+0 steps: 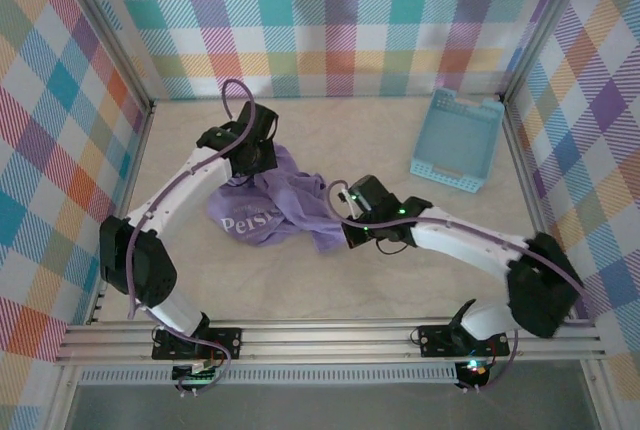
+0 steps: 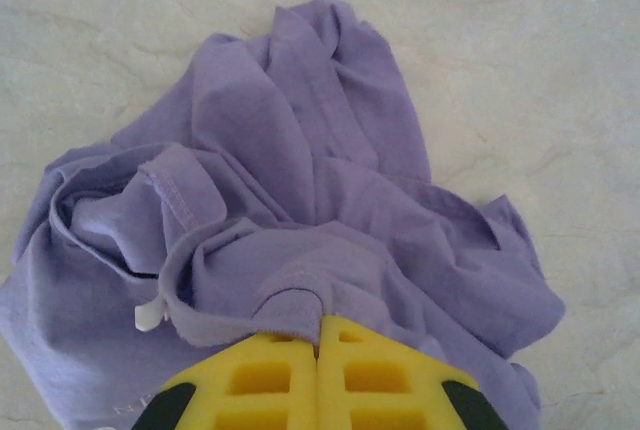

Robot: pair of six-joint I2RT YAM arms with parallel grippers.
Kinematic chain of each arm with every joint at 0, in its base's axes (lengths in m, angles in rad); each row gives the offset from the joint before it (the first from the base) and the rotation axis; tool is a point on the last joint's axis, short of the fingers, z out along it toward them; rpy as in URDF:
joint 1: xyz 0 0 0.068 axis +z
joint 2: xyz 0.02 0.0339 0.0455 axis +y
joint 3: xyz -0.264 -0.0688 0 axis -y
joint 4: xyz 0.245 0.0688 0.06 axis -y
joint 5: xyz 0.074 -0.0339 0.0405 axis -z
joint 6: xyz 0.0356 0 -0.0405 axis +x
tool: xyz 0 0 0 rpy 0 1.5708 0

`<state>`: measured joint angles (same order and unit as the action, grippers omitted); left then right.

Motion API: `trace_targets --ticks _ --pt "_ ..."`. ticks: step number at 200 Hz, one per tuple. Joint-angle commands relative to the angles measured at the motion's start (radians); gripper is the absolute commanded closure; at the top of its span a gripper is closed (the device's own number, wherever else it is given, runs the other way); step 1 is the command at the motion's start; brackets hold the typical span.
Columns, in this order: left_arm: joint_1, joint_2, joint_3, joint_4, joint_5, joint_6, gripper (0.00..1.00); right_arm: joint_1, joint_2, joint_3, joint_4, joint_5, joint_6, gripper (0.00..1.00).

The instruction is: Fold the inside-out t-shirt

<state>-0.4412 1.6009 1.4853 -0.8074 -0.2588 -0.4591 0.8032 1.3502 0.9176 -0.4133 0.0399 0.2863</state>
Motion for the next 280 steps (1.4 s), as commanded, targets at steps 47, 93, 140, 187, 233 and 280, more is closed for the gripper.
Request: trace_targets --ticks 47,93,140,187,233,280 --pt "-0.004 -0.241 0.008 0.198 0.122 -0.023 1.00 0.001 -0.387 0.173 -0.134 0.167 -0.110 1.00" --pt "-0.064 -0.114 0.318 0.128 0.219 0.005 1.00 -0.014 -0.451 0.294 -0.226 0.278 -0.158 1.00" --pt "-0.065 -0.220 0.220 0.125 0.016 0.035 1.00 0.021 -0.448 0.276 -0.153 0.010 -0.171 1.00" --pt "0.210 -0.402 -0.215 0.174 0.101 0.000 1.00 0.267 -0.152 0.147 0.038 -0.103 -0.145 1.00" --pt "0.314 -0.523 -0.518 0.191 0.049 -0.087 1.00 0.327 0.143 0.143 0.143 -0.148 -0.096 0.81" --pt "0.337 -0.612 -0.685 0.225 0.051 -0.122 1.00 0.097 0.120 0.177 0.101 -0.061 -0.025 0.43"
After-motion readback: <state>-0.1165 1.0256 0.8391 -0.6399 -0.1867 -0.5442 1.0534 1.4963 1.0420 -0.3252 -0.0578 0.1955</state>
